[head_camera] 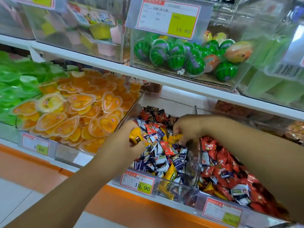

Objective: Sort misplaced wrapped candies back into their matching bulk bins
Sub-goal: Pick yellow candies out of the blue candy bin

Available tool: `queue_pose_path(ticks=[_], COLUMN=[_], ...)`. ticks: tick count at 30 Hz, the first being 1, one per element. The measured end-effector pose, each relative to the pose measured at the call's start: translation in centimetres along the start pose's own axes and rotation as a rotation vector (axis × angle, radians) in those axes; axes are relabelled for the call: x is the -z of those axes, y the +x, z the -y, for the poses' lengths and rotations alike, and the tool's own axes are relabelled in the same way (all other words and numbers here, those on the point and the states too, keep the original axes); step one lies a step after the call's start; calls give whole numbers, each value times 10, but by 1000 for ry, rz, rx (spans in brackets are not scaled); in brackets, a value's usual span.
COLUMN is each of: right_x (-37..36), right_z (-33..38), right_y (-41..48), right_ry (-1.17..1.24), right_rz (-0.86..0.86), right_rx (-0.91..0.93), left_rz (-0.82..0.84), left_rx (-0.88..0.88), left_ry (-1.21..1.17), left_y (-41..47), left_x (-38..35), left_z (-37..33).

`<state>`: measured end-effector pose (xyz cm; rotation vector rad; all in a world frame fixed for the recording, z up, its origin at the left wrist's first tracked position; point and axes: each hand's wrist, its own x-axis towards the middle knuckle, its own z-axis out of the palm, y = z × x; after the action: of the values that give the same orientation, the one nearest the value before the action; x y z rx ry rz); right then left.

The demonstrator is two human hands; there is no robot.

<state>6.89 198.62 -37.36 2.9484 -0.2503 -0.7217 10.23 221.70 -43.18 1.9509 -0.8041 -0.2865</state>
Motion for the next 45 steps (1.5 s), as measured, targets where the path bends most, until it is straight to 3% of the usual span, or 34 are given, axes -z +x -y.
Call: queue_pose_path(ticks=[2, 4, 10, 15, 18, 20, 23, 30, 40, 45], right_x=[9, 10, -12, -17, -10, -9, -13, -39, -50, -52], right_z=[-3, 1, 35, 47, 31, 22, 25, 47, 54, 57], right_y=[-8, -6, 38, 29, 4, -15, -39, -59, -49, -46], right_ry=[287, 465, 534, 582, 657, 887, 1120, 1117, 1243, 1327], right_rz=[-121, -138, 46, 32, -111, -188, -172, -219, -252, -291], right_rx=[-6, -38, -279, -311, -235, -120, 61, 192, 313, 339], left_rz=[-11, -2, 46, 30, -7, -21, -1, -14, 13, -78], left_rx=[5, -7, 13, 21, 14, 13, 97, 88, 26, 59], left_ry=[13, 31, 150, 29, -69, -146, -226, -210, -388, -333], left_y=[-1, 0, 2, 3, 5, 8, 9, 5, 1, 3], left_x=[1, -1, -6, -4, -4, -6, -10, -24, -16, -16], left_z=[1, 1, 2, 2, -3, -8, -20, -40, -29, -24])
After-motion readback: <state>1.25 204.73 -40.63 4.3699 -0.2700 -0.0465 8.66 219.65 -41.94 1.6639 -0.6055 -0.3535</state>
